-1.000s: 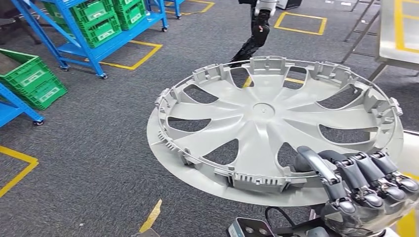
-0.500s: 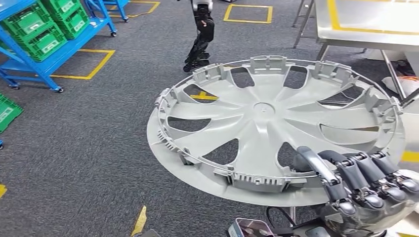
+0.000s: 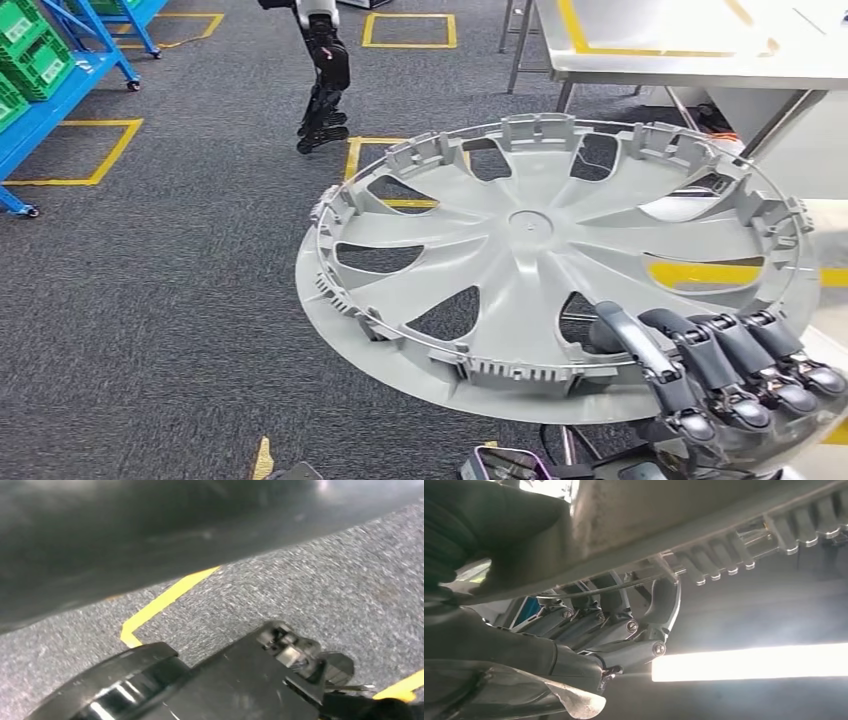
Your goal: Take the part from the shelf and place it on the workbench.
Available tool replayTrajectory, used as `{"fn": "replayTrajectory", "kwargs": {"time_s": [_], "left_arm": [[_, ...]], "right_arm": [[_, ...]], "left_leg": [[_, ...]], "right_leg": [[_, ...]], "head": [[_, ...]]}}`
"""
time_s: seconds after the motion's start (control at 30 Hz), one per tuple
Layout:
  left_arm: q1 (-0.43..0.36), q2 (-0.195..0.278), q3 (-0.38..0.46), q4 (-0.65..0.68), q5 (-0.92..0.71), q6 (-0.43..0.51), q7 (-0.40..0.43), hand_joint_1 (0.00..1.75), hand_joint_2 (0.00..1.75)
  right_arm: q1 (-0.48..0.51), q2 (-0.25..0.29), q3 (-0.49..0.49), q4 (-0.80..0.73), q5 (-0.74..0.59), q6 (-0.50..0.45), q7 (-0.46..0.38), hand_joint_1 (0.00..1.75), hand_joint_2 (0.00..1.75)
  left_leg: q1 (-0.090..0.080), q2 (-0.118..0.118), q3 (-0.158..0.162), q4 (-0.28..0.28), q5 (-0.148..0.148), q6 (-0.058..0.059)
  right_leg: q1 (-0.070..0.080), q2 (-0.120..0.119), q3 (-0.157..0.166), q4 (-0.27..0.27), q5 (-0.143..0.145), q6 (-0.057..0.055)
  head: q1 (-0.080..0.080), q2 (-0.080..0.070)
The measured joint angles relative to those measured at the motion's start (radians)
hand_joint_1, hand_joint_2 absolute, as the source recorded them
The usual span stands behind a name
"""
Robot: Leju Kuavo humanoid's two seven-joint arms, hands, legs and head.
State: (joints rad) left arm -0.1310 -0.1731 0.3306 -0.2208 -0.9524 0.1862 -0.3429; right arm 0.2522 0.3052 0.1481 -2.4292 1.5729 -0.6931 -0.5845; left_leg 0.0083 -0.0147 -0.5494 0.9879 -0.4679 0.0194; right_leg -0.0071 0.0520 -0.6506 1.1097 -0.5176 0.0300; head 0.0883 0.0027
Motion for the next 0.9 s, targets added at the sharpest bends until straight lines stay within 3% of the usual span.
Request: {"fn": "replayTrajectory", "kwargs": {"time_s": [0.07,0.1,0.13,0.17,0.23,0.3,0.33,0.4,0.47,0.53,0.6,0.63,0.67,0.7,0.77,0.83,0.9], "left_arm": [[0.004,0.000,0.002,0.000,-0.002,0.000,0.000,0.00,0.00],[0.005,0.000,0.004,0.000,-0.004,0.000,0.000,0.00,0.00],[0.006,0.000,0.006,0.000,-0.005,0.000,0.000,0.00,0.00],[0.005,0.000,0.008,0.000,-0.006,0.000,0.000,0.00,0.00],[0.004,-0.001,0.011,0.000,-0.008,0.000,0.000,0.00,0.00],[0.004,0.000,0.013,0.000,-0.008,0.000,0.000,0.00,0.00],[0.004,0.000,0.014,0.000,-0.008,0.000,0.000,0.00,0.00],[0.002,-0.002,0.015,0.000,-0.008,0.000,0.000,0.00,0.00],[0.000,-0.004,0.015,-0.001,-0.008,0.000,0.000,0.00,0.00],[0.001,-0.004,0.016,-0.001,-0.008,0.000,0.000,0.00,0.00],[0.006,-0.004,0.017,-0.001,-0.008,0.000,0.000,0.00,0.00],[0.008,-0.003,0.017,-0.001,-0.008,0.000,0.000,0.00,0.00],[0.008,-0.003,0.017,-0.001,-0.008,0.000,0.000,0.00,0.00],[0.007,-0.003,0.018,-0.001,-0.009,0.000,0.000,0.00,0.00],[0.007,-0.002,0.018,-0.001,-0.011,-0.001,0.000,0.00,0.00],[0.005,-0.001,0.018,-0.001,-0.014,-0.002,-0.001,0.00,0.00],[0.002,-0.002,0.018,-0.002,-0.016,-0.003,-0.002,0.00,0.00]], "right_arm": [[0.000,0.000,0.000,0.000,0.000,0.000,-0.001,1.75,1.75],[0.000,0.000,-0.001,0.000,0.000,0.000,-0.002,1.75,1.75],[0.000,0.000,-0.001,0.000,0.000,0.000,-0.002,1.75,1.75],[0.000,0.000,-0.002,0.000,0.000,0.000,-0.002,1.75,1.75],[0.001,0.000,-0.002,0.000,0.000,0.000,-0.002,1.75,1.75],[0.001,0.000,-0.002,0.000,0.000,0.000,-0.003,1.75,1.75],[0.001,0.000,-0.002,0.000,0.000,0.000,-0.003,1.75,1.75],[0.001,0.001,-0.003,0.000,0.000,0.000,-0.004,1.75,1.75],[0.001,0.001,-0.003,0.000,0.000,0.000,-0.004,1.75,1.75],[0.001,0.002,-0.003,-0.001,0.000,0.000,-0.004,1.75,1.75],[0.001,0.002,-0.003,0.000,0.000,0.000,-0.005,1.75,1.75],[0.001,0.002,-0.003,0.000,0.000,0.000,-0.005,1.75,1.75],[0.001,0.002,-0.003,0.000,0.000,0.000,-0.005,1.75,1.75],[0.001,0.002,-0.003,0.000,0.001,0.000,-0.005,1.75,1.75],[0.001,0.002,-0.003,0.000,0.001,0.000,-0.005,1.75,1.75],[0.001,0.002,-0.003,0.000,0.001,0.000,-0.006,1.75,1.75],[0.002,0.002,-0.004,0.000,0.001,0.000,-0.008,1.75,1.75]], "left_leg": [[-0.003,0.028,-0.001,0.000,-0.001,0.004],[-0.003,0.043,-0.001,0.000,-0.002,0.004],[-0.003,0.057,-0.001,0.000,-0.003,0.003],[-0.003,0.071,0.000,0.000,-0.004,0.001],[-0.005,0.093,0.004,0.001,-0.009,-0.007],[-0.010,0.111,0.009,0.004,-0.014,-0.018],[-0.011,0.119,0.010,0.004,-0.016,-0.023],[-0.008,0.131,0.015,0.005,-0.019,-0.035],[-0.003,0.095,0.005,0.039,-0.047,-0.046],[0.000,0.040,-0.045,0.159,-0.113,-0.050],[0.000,0.023,-0.106,0.287,-0.159,-0.049],[-0.001,0.021,-0.119,0.305,-0.154,-0.046],[-0.001,0.017,-0.112,0.282,-0.128,-0.042],[-0.001,0.007,-0.090,0.225,-0.088,-0.037],[0.000,-0.038,-0.036,0.089,-0.022,-0.026],[-0.001,-0.066,-0.010,0.024,-0.008,-0.020],[-0.002,-0.050,-0.006,0.011,-0.008,-0.014]], "right_leg": [[-0.002,-0.037,-0.063,0.127,-0.059,0.008],[-0.005,-0.043,-0.081,0.165,-0.068,0.011],[-0.006,-0.048,-0.083,0.170,-0.061,0.013],[-0.008,-0.055,-0.062,0.135,-0.036,0.014],[-0.007,-0.091,0.014,-0.003,0.020,0.014],[-0.002,-0.118,0.066,-0.092,0.043,0.003],[0.001,-0.117,0.071,-0.102,0.040,-0.003],[0.001,-0.094,0.070,-0.103,0.044,-0.018],[-0.002,-0.073,0.072,-0.108,0.050,-0.030],[-0.002,-0.050,0.073,-0.109,0.052,-0.037],[0.001,-0.021,0.073,-0.109,0.052,-0.041],[0.003,-0.006,0.073,-0.108,0.053,-0.042],[0.004,0.010,0.074,-0.107,0.053,-0.042],[0.005,0.025,0.076,-0.106,0.053,-0.042],[0.005,0.051,0.075,-0.104,0.053,-0.039],[0.003,0.073,0.066,-0.102,0.055,-0.031],[-0.001,0.090,0.056,-0.103,0.059,-0.018]], "head": [[0.002,0.000],[0.002,0.000],[0.002,0.000],[0.002,0.000],[0.002,0.000],[0.001,0.000],[0.000,0.000],[0.000,0.000],[-0.003,0.000],[-0.008,0.000],[-0.009,0.000],[-0.009,0.000],[-0.009,0.000],[-0.009,0.000],[-0.009,0.000],[-0.009,0.000],[-0.008,0.000]]}}
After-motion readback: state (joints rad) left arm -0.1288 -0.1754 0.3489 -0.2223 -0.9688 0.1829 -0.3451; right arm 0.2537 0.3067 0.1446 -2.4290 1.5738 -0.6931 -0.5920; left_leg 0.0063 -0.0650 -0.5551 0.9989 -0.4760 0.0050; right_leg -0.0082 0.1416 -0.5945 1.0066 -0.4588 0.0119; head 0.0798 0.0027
